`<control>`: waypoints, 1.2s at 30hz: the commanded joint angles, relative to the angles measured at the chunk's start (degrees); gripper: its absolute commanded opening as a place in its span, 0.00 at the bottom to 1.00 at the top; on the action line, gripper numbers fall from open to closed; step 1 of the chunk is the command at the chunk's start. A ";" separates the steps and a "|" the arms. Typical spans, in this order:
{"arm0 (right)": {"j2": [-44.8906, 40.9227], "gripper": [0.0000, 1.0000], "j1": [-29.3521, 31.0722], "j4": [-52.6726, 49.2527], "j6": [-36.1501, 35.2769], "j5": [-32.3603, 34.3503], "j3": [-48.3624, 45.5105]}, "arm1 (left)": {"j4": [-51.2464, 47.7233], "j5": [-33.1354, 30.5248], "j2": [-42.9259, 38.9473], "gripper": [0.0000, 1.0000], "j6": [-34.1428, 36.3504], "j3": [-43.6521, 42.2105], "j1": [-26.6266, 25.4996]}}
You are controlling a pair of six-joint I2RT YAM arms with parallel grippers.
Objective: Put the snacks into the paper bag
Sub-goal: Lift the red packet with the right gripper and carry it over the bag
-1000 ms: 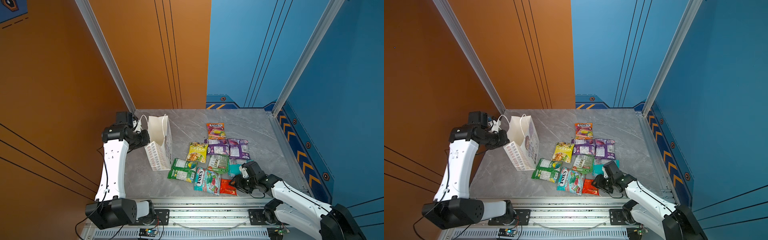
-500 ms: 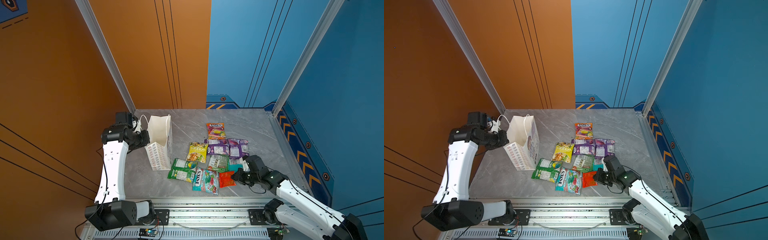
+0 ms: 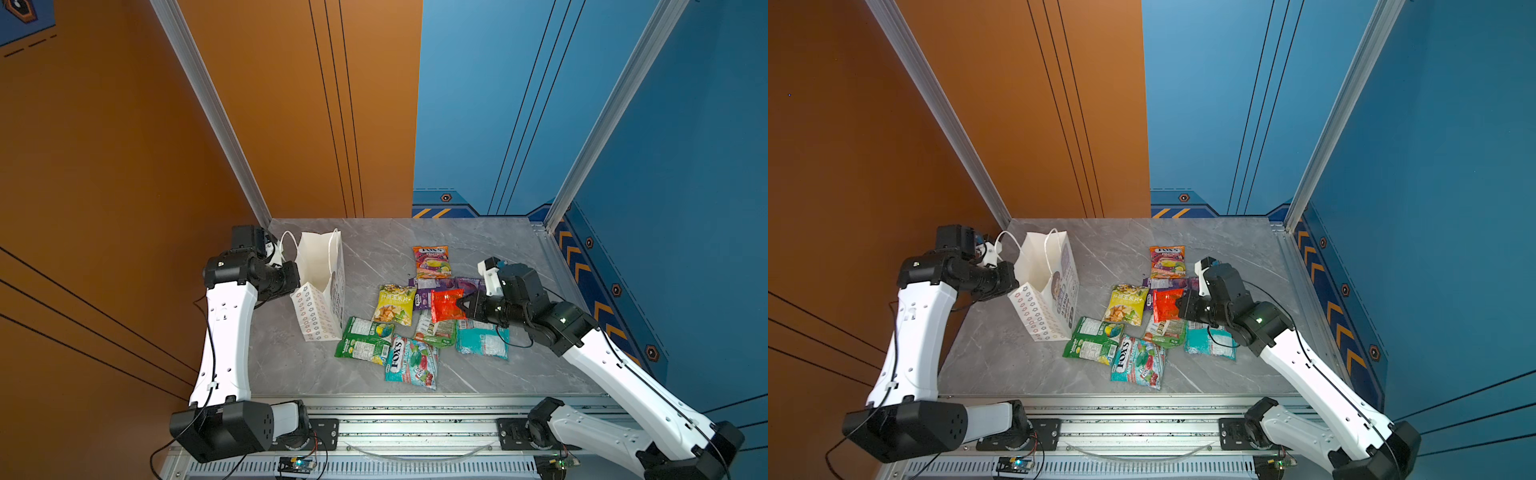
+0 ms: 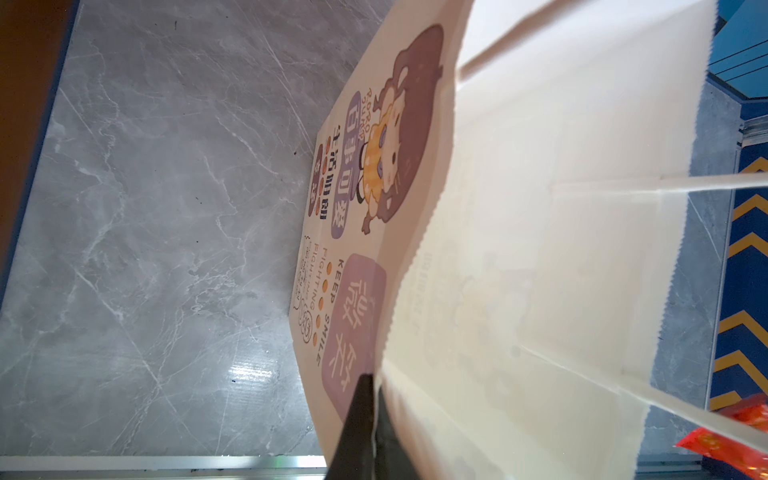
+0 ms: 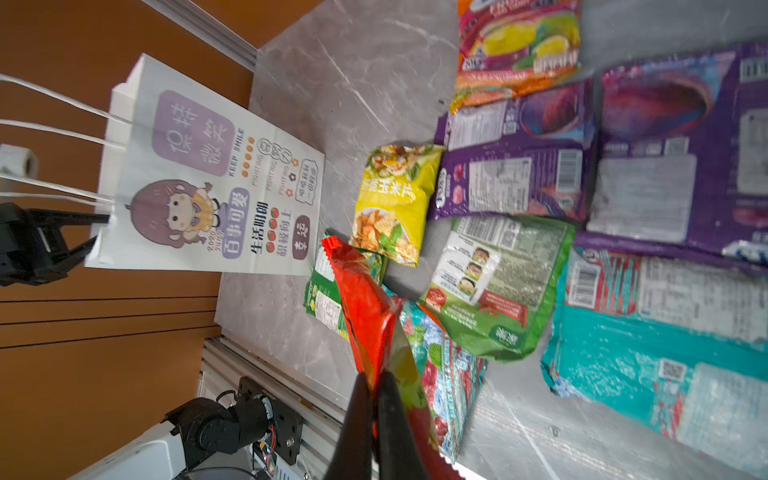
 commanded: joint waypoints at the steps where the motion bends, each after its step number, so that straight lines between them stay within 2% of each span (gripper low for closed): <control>1: 5.39 0.00 2.07 4.72 -4.61 4.08 8.45 | -0.84 2.05 -0.37 0.05 0.19 -0.51 -0.29; 5: 13.94 0.00 7.25 6.78 -9.88 8.17 20.38 | -0.81 2.81 -0.55 0.05 0.63 0.13 -0.19; 9: 21.34 0.00 10.03 7.22 -13.29 7.20 31.10 | -0.87 4.08 -0.35 0.05 0.79 0.07 -0.09; 18: 35.86 0.00 11.15 5.91 -19.29 6.10 55.03 | -0.66 5.58 -0.64 0.05 0.71 -0.10 -0.11; 26: 52.79 0.00 11.16 3.02 -22.05 2.39 79.37 | -0.27 6.35 -1.48 0.05 1.25 -0.77 0.00; 29: 56.64 0.00 11.20 4.08 -23.39 1.33 83.58 | 0.03 6.63 -1.60 0.05 1.42 -1.14 0.03; 36: 62.31 0.00 12.50 8.46 -25.99 1.24 83.63 | 0.07 6.80 -1.75 0.04 1.67 -1.61 0.04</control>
